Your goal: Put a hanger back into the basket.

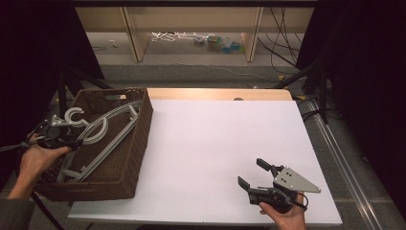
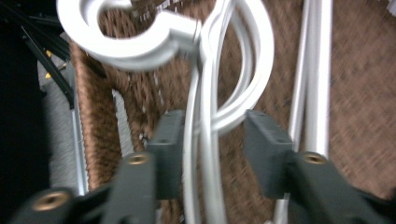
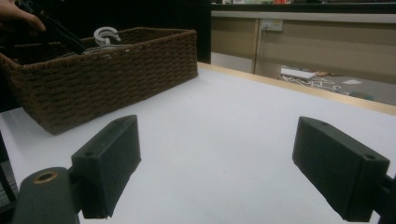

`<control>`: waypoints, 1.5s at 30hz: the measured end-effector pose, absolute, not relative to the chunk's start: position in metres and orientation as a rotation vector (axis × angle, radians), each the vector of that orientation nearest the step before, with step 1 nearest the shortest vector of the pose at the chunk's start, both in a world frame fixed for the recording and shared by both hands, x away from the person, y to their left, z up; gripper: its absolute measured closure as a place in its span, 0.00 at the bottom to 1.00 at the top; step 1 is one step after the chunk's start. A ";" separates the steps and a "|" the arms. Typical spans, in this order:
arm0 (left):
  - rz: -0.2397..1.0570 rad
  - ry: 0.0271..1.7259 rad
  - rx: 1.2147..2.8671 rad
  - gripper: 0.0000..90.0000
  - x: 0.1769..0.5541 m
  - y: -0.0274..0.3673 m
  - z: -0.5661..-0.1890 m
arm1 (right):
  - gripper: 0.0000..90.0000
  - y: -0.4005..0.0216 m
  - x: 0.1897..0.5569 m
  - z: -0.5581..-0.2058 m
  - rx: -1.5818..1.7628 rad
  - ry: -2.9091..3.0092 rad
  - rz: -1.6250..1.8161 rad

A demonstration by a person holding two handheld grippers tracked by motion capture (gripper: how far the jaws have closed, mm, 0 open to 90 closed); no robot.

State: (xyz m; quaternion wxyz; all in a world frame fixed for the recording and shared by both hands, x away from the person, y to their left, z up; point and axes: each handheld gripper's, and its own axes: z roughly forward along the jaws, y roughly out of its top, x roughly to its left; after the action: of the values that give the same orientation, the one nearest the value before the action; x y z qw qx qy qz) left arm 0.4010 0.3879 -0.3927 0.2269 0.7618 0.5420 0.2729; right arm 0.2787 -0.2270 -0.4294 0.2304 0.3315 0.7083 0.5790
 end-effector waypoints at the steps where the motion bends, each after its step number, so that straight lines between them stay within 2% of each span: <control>1: 0.755 1.487 2.077 0.52 0.400 0.386 -0.390 | 0.18 -0.227 0.279 -0.430 0.913 1.949 1.592; 6: 0.775 1.459 2.015 0.42 0.394 0.370 -0.381 | 0.18 -0.226 0.279 -0.430 0.913 1.949 1.602; 17: 0.769 1.335 1.815 0.28 0.373 0.330 -0.363 | 0.18 -0.227 0.278 -0.429 0.913 1.954 1.583; 28: 0.701 1.173 1.722 0.26 0.351 0.288 -0.357 | 0.17 -0.226 0.278 -0.429 0.911 1.956 1.595; 45: 0.612 1.056 1.652 0.25 0.336 0.237 -0.364 | 0.17 -0.226 0.277 -0.429 0.910 1.958 1.585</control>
State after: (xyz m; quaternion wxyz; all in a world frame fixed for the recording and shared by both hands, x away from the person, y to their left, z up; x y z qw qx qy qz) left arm 0.3363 0.2372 -0.3644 0.5175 0.6881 0.4400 0.2551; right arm 0.2770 -0.2256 -0.4293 0.2293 0.3307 0.7115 0.5760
